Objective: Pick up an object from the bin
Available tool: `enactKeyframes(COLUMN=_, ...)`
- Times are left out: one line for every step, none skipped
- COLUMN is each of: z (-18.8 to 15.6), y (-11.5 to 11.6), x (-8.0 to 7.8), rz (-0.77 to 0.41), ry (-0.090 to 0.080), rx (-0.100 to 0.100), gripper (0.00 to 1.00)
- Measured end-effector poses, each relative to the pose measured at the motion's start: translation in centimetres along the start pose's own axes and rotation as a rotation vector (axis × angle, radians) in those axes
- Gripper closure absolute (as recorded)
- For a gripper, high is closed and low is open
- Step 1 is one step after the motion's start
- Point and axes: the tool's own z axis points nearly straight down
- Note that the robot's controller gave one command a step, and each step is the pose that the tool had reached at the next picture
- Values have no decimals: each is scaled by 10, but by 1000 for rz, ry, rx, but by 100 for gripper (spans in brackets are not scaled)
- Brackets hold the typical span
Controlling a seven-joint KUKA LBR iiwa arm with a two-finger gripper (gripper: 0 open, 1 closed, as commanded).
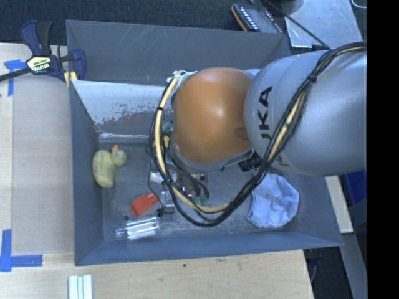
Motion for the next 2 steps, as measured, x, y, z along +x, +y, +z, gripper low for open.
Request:
enactKeyframes(z=-5, y=-1, x=-2, rz=4, ry=-9, rx=-2, gripper=0)
enactKeyframes(z=84, y=-2, x=-2, rz=4, ry=-1, rx=-1, gripper=0)
